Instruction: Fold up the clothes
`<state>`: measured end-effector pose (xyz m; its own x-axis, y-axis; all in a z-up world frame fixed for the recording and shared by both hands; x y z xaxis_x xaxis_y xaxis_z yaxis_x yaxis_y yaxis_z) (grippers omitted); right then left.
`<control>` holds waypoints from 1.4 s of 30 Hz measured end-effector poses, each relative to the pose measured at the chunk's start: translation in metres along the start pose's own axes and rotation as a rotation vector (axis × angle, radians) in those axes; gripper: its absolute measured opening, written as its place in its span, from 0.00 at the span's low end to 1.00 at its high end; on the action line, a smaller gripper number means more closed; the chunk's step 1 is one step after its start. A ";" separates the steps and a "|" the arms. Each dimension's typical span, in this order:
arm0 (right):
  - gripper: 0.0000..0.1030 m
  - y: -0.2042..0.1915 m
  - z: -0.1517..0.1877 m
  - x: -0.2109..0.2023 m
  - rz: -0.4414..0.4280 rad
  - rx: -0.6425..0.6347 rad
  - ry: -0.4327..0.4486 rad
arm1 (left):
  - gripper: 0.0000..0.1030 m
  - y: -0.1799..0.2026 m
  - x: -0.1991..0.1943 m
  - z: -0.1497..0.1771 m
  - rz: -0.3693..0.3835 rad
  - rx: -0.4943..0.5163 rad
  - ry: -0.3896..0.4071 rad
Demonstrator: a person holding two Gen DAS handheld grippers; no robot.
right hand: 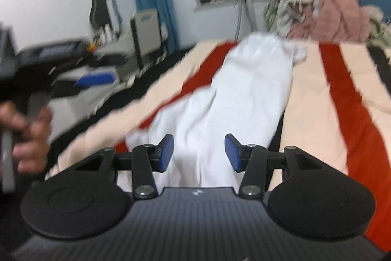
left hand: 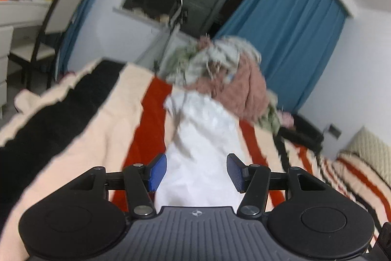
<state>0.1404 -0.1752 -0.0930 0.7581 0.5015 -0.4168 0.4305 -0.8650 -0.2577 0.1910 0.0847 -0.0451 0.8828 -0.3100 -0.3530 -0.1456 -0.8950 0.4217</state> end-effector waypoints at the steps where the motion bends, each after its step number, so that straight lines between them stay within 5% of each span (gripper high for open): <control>1: 0.49 -0.005 0.003 0.000 -0.032 0.017 -0.024 | 0.55 0.002 0.005 0.003 -0.003 0.018 -0.015; 6: 0.49 -0.041 0.010 0.001 -0.100 -0.061 -0.077 | 0.57 0.002 0.019 0.016 -0.036 0.057 -0.055; 15: 0.48 -0.050 0.043 0.023 -0.021 -0.191 -0.238 | 0.72 -0.010 0.026 0.036 -0.089 0.017 -0.113; 22: 0.49 -0.018 -0.010 -0.013 -0.031 -0.017 -0.043 | 0.80 -0.010 0.046 0.034 -0.110 -0.015 -0.138; 27: 0.53 0.030 -0.043 -0.026 0.107 0.042 0.097 | 0.81 -0.003 0.116 0.007 -0.090 -0.026 -0.159; 31: 0.84 0.074 -0.054 -0.025 0.202 0.083 0.160 | 0.81 0.001 0.194 -0.018 -0.057 -0.046 -0.153; 37: 0.82 0.138 -0.043 -0.001 0.239 0.244 0.140 | 0.81 0.002 0.315 -0.040 -0.140 -0.101 -0.184; 42: 0.82 0.175 -0.035 0.018 0.268 0.328 0.141 | 0.79 0.010 0.378 -0.062 -0.185 -0.099 -0.106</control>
Point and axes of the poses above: each gripper's, at about its wrist camera, not at the fingertips, and x roughly the way its jaws point, y to its right, z to its underside, the point moved 7 cm from there along x, roughly the way its jaws point, and after that the axes turned 3 degrees about y, right-handed, at the moved point
